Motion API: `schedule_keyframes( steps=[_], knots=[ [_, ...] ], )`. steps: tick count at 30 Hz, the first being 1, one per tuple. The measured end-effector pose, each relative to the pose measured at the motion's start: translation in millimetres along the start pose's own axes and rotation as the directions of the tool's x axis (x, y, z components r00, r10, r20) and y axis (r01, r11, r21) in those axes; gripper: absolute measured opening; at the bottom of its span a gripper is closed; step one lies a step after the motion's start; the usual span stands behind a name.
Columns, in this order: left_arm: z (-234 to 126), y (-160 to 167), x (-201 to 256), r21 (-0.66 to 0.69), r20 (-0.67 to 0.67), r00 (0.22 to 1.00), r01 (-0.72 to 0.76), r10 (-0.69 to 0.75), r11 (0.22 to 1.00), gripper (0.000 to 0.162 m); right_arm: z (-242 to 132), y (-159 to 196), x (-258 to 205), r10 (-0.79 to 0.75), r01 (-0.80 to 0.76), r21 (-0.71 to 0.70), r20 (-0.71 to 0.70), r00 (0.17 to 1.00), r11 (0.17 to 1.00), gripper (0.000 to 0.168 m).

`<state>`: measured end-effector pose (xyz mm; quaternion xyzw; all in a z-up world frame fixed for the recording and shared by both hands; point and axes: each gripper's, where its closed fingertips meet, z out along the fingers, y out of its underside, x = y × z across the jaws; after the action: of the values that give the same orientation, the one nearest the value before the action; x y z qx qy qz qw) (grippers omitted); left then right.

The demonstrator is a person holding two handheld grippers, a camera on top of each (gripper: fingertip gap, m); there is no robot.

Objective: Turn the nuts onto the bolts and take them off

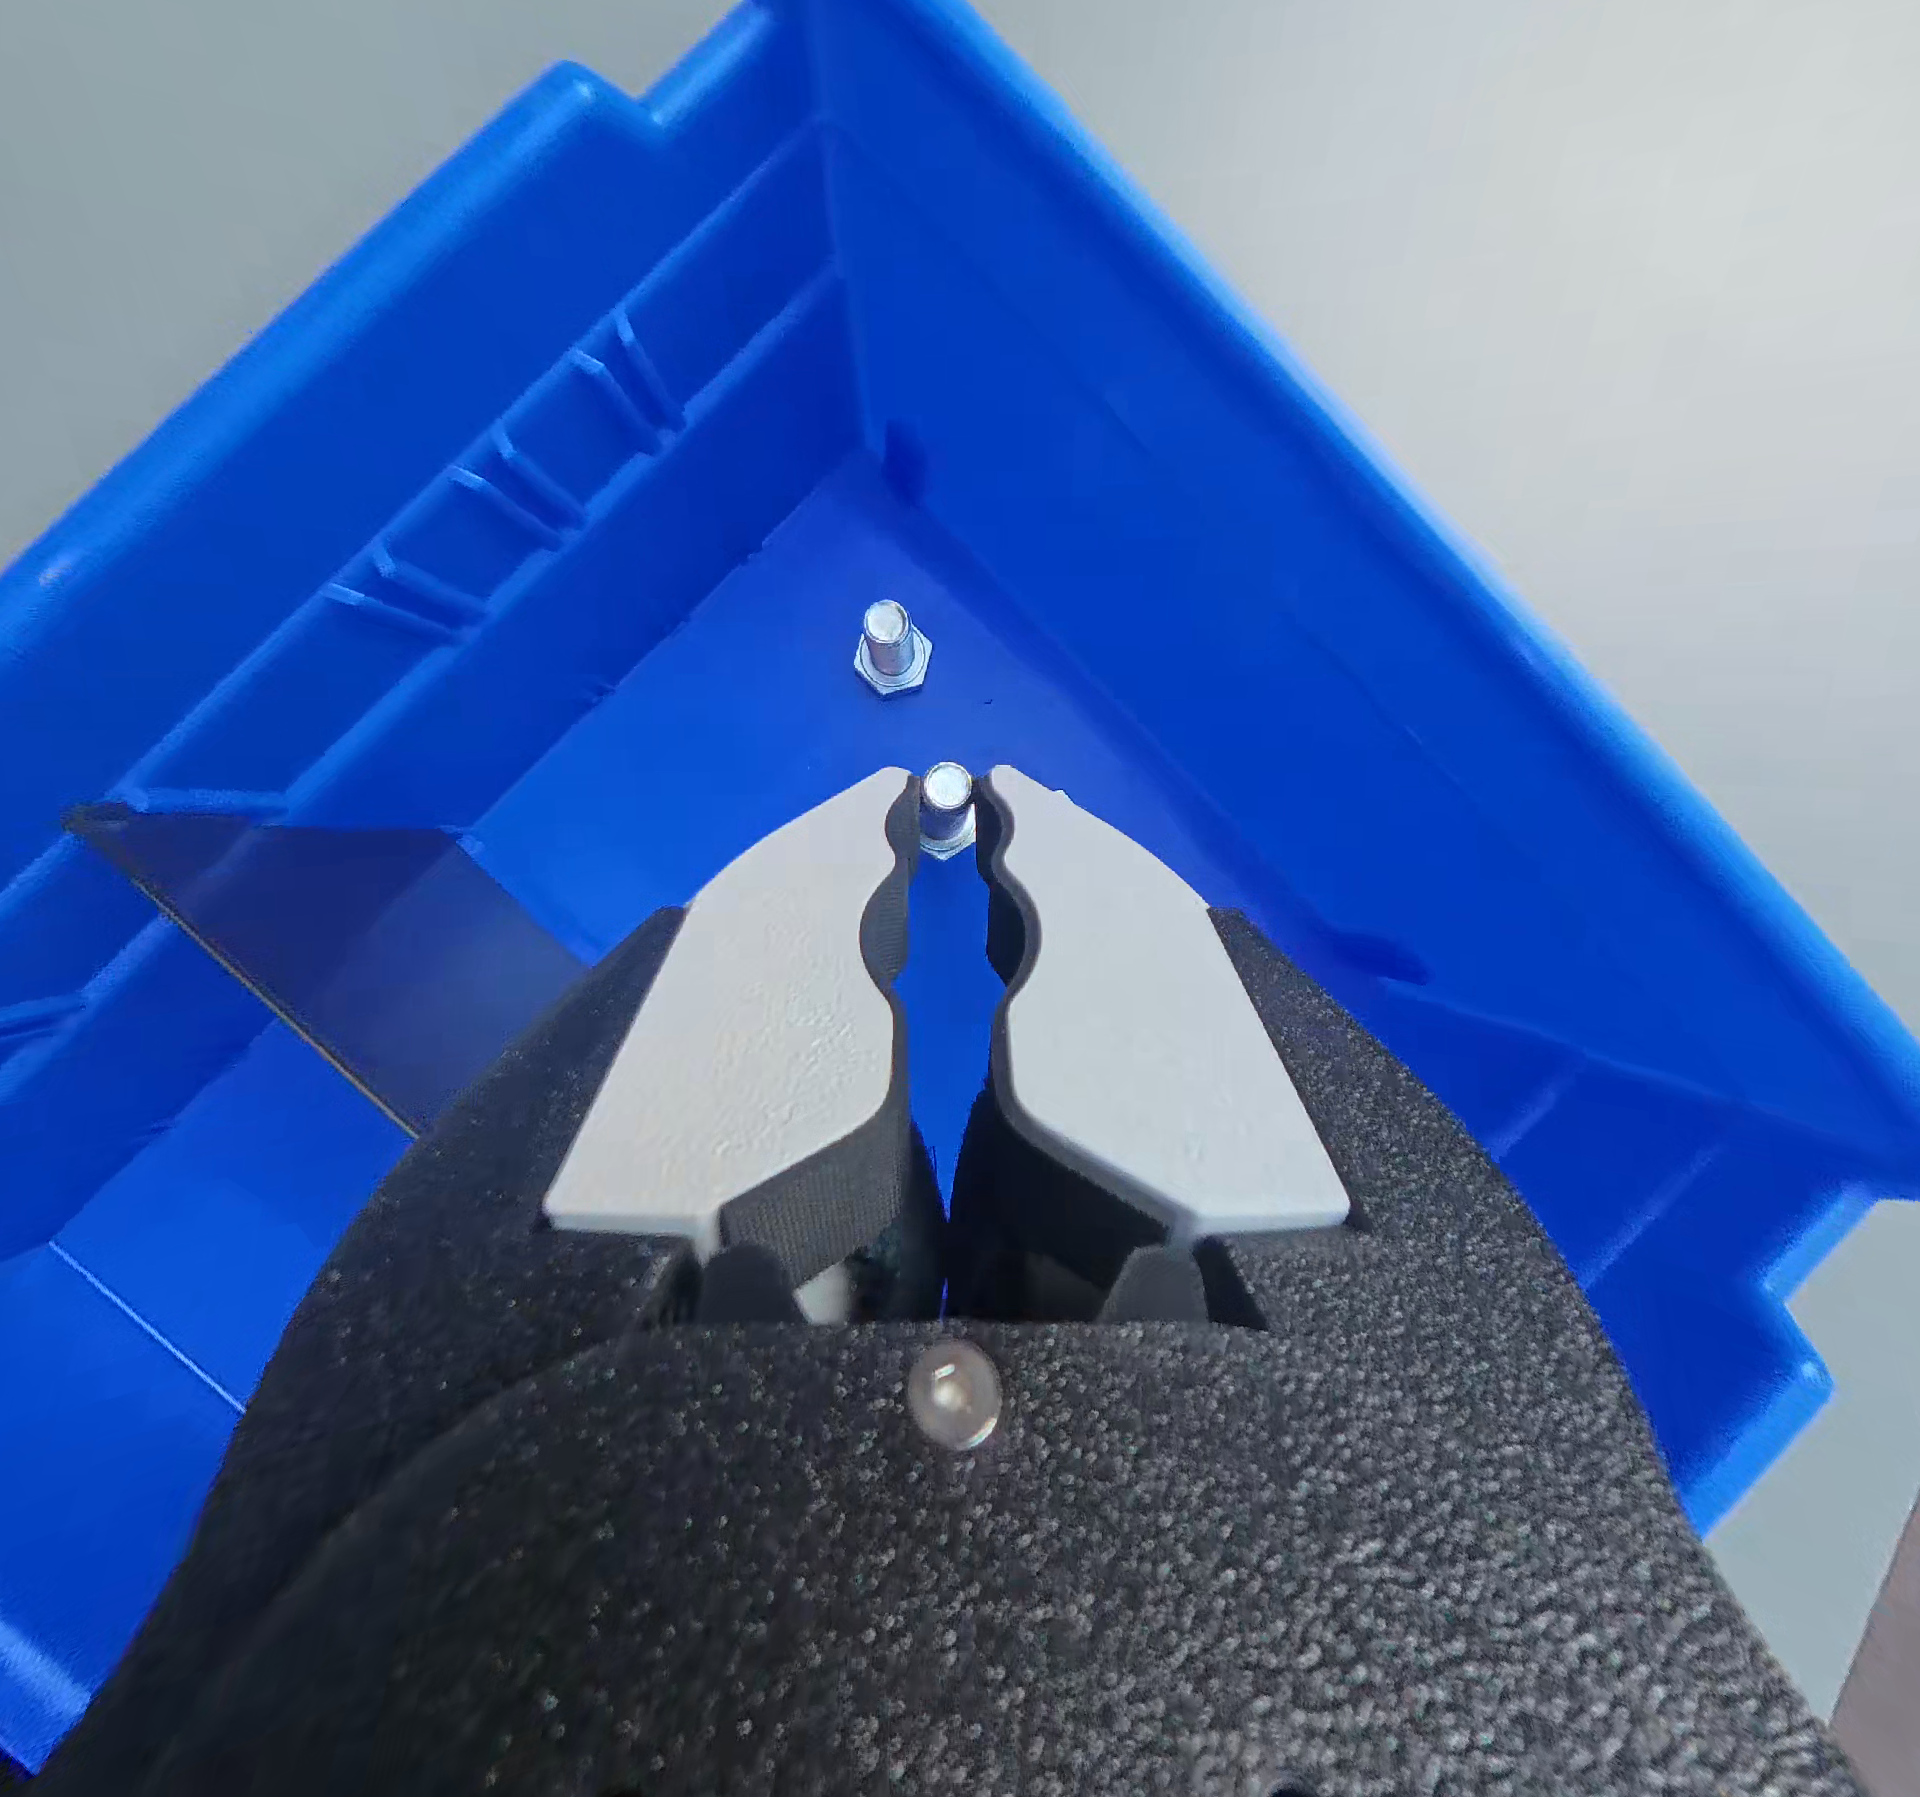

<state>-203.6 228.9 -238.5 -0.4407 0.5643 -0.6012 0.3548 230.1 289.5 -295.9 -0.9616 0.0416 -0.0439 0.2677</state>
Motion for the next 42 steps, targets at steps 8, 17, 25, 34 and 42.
schedule_keyframes(
  steps=[8,17,25,34,42],
  knots=[
    [0.4,0.5,0.9,-0.006,-0.002,1.0,-0.008,0.008,1.0,0.052,11.7,2.5,-2.1,-0.016,0.015,-0.06,-0.012,1.0,0.998,0.009],
    [1.3,1.7,2.0,-0.016,0.0,1.0,-0.021,0.021,1.0,0.052,-1.5,-2.0,-0.8,0.021,-0.021,-0.007,-0.029,0.999,1.0,0.025],
    [2.8,3.5,0.7,-0.034,0.027,0.999,-0.04,0.041,0.999,0.052,-121.4,-22.8,-79.3,0.05,-0.131,0.537,0.164,0.985,0.833,0.066],
    [-0.4,-3.0,0.8,-0.067,0.083,0.994,-0.072,0.078,0.995,0.05,-150.8,76.9,-154.7,-0.293,0.217,0.468,0.096,0.951,0.857,0.074],
    [-60.8,-36.5,19.9,-0.305,0.196,0.961,-0.13,0.195,0.943,0.058,-112.0,134.3,-149.2,-0.468,0.465,0.056,0.14,0.872,0.883,0.059]
  ],
)
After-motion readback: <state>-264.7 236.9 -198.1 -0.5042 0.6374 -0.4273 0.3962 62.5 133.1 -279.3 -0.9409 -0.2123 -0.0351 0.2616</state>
